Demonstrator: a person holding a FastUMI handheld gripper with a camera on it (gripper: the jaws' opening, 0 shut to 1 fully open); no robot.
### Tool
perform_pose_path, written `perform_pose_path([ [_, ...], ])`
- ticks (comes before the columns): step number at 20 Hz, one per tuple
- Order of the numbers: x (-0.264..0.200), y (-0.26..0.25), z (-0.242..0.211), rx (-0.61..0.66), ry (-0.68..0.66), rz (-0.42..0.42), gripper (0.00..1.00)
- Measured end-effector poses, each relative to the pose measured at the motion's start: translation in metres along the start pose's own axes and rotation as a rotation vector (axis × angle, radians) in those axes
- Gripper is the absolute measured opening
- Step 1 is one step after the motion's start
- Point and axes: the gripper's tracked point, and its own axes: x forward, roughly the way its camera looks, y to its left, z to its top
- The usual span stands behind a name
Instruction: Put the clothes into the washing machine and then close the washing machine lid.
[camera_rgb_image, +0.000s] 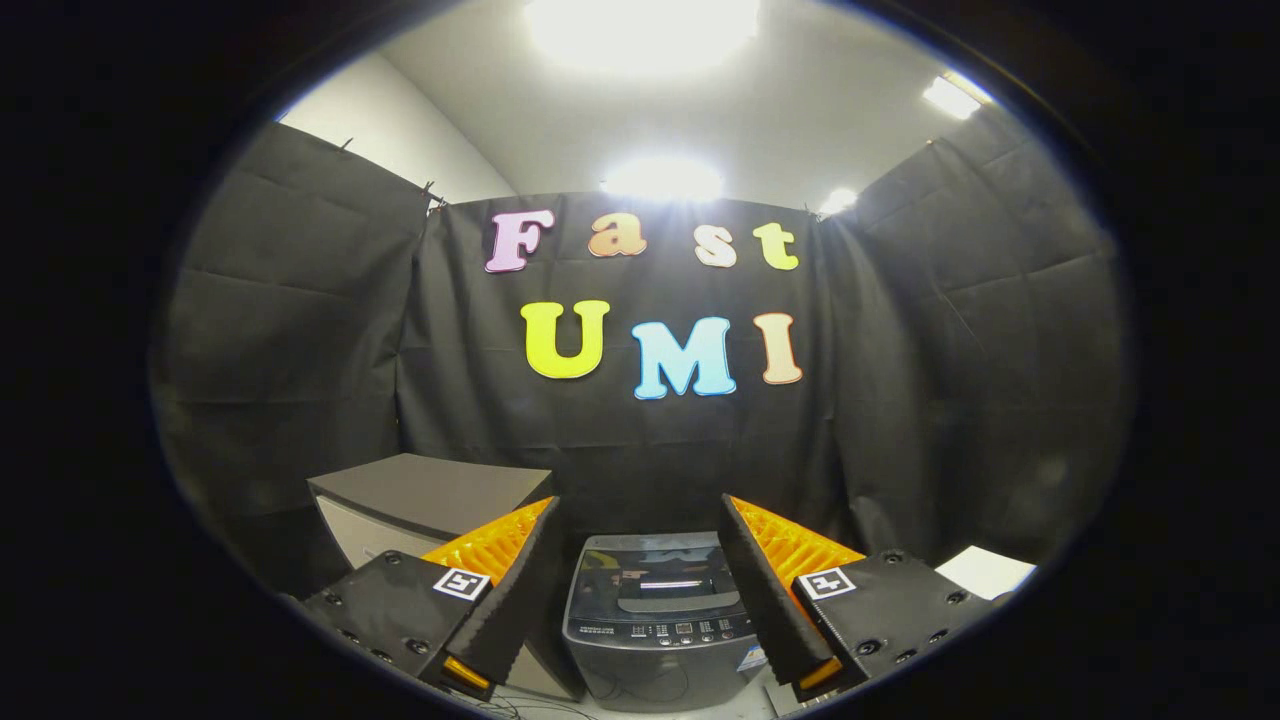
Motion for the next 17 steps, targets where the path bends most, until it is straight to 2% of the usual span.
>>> perform_pose_path([
  [7, -0.003, -0.01, -0.01, 0.012, 0.023, -0.001, 0.96],
  [17, 0.0, -0.015, 0.003, 0.034, 0.006, 0.004, 0.96],
])
